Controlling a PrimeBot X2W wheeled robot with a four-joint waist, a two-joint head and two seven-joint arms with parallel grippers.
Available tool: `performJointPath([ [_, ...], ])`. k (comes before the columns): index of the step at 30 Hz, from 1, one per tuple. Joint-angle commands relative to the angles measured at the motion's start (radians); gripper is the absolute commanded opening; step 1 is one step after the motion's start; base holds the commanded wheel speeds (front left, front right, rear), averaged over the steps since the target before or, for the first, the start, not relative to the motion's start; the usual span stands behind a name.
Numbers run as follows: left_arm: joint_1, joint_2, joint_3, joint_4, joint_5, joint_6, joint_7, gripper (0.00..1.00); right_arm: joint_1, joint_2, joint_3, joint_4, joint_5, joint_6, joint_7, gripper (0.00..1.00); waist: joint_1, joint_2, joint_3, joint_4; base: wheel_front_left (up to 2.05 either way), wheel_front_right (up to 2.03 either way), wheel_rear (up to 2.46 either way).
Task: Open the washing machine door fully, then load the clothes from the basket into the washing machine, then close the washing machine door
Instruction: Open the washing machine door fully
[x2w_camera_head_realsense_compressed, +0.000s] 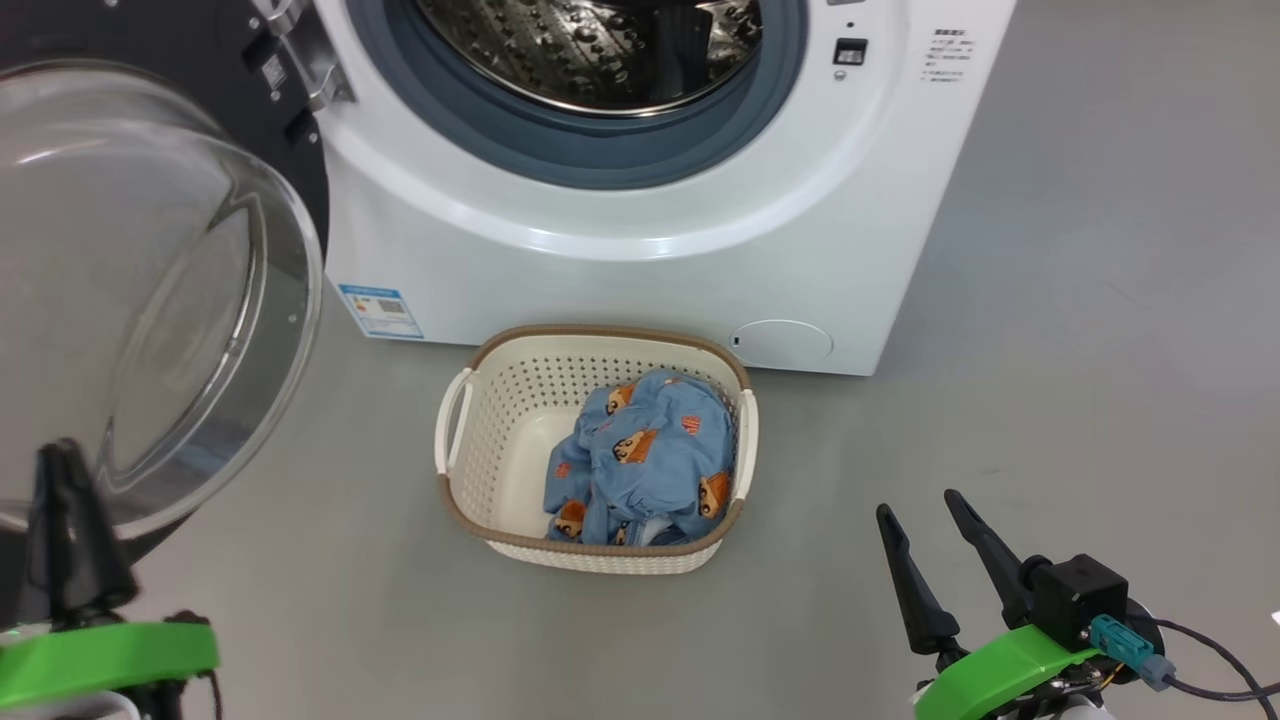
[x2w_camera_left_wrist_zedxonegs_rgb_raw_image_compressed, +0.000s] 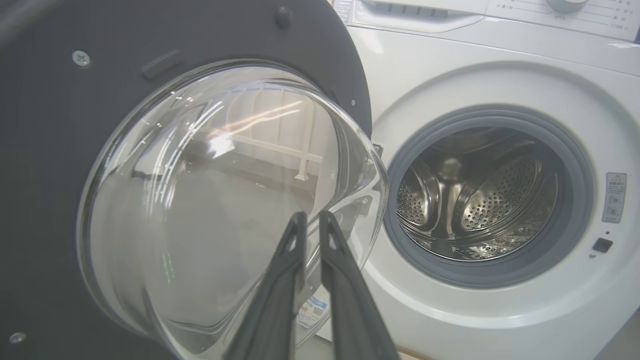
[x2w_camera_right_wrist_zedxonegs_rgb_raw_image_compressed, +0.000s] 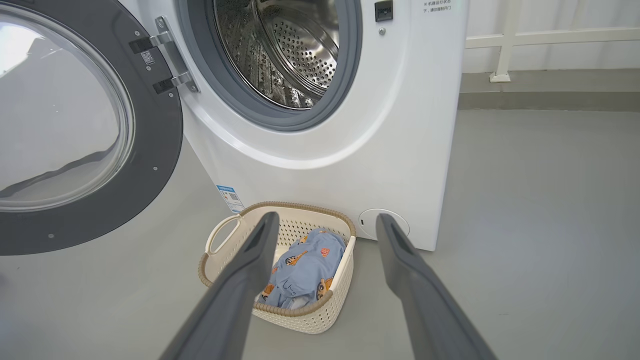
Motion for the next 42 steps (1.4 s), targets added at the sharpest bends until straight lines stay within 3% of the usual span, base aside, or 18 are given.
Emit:
performJointPath([
  [1,-0.001,0.028,0.019,-0.031,-0.006,-0.001,-0.005,1.00,-0.003,0.002,0.027,-0.028,0.005,0.003,-0.012,1.00,0.0000,0.0000,-0.006,-0.015,0.00,0.00,0.00],
  [13,0.076,0.037,-0.174,-0.058,0.045,-0.002,-0.005,1.00,0.022,0.002,0.023,-0.090,0.004,0.003,-0.012,1.00,0.0000,0.0000,-0.024,-0.142,0.00,0.00,0.00],
  [21,0.127,0.032,-0.160,-0.048,0.092,-0.002,-0.005,1.00,0.043,0.002,0.026,-0.128,0.000,0.003,-0.012,1.00,0.0000,0.0000,-0.029,-0.225,0.00,0.00,0.00],
  [42,0.214,0.028,-0.174,-0.012,0.140,-0.002,-0.005,1.00,0.138,0.002,-0.023,-0.200,-0.015,0.003,-0.012,1.00,0.0000,0.0000,-0.132,-0.213,0.00,0.00,0.00],
])
